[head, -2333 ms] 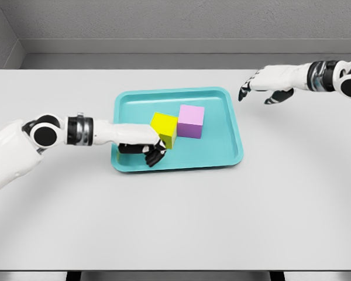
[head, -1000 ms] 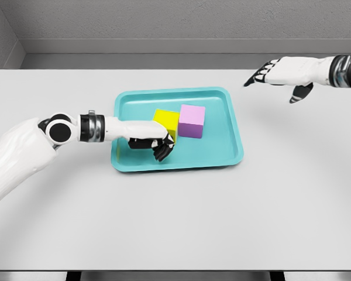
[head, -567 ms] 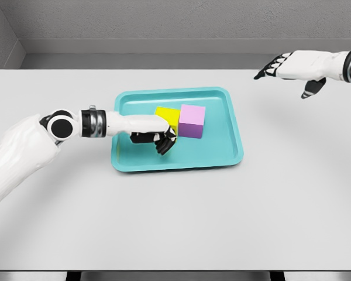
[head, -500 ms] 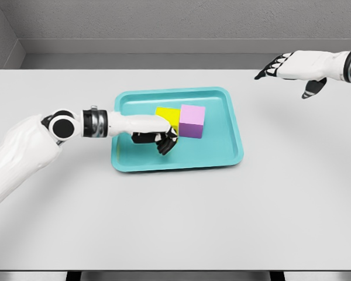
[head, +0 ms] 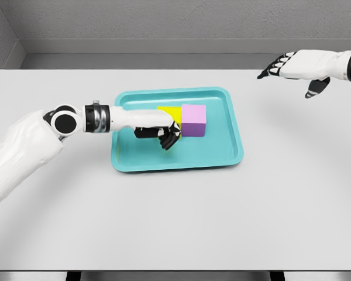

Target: Push two cubes

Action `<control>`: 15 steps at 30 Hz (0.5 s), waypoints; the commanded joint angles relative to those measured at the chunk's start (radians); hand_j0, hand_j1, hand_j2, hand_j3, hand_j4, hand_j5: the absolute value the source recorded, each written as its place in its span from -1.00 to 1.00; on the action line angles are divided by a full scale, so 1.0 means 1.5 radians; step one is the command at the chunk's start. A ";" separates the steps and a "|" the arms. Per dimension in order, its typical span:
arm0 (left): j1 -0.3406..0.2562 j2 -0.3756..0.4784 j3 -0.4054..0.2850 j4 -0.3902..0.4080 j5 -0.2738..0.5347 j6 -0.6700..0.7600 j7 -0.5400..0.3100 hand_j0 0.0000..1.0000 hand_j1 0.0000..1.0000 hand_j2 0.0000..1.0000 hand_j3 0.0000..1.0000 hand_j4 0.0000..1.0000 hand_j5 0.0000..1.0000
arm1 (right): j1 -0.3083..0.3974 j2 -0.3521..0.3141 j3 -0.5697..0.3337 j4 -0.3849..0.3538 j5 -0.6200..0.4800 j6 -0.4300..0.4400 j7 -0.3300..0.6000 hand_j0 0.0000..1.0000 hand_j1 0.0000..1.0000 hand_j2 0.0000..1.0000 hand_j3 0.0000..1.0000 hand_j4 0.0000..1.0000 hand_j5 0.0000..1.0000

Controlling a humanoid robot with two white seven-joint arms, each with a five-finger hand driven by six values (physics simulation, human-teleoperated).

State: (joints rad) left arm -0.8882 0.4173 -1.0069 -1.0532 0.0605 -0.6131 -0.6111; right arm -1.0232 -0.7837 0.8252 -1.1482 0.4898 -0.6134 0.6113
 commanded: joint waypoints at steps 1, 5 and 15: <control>0.000 -0.003 0.002 0.000 0.005 0.001 0.000 -0.83 -0.83 -0.83 -0.83 -0.83 -0.83 | 0.000 -0.002 -0.001 -0.003 -0.002 0.002 0.000 1.00 1.00 1.00 1.00 1.00 1.00; 0.002 -0.002 0.004 -0.004 0.008 0.001 0.000 -0.80 -0.80 -0.80 -0.80 -0.80 -0.80 | 0.000 -0.003 0.000 -0.003 -0.002 0.002 0.000 1.00 1.00 1.00 1.00 1.00 1.00; 0.006 0.176 0.026 -0.250 0.124 0.001 0.000 1.00 1.00 1.00 1.00 1.00 1.00 | 0.000 -0.017 0.000 -0.003 -0.001 0.002 0.000 1.00 1.00 1.00 1.00 1.00 1.00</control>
State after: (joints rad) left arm -0.8790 0.6086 -0.9852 -1.3602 0.1879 -0.6134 -0.6112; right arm -1.0232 -0.8058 0.8264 -1.1520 0.4912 -0.6134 0.6113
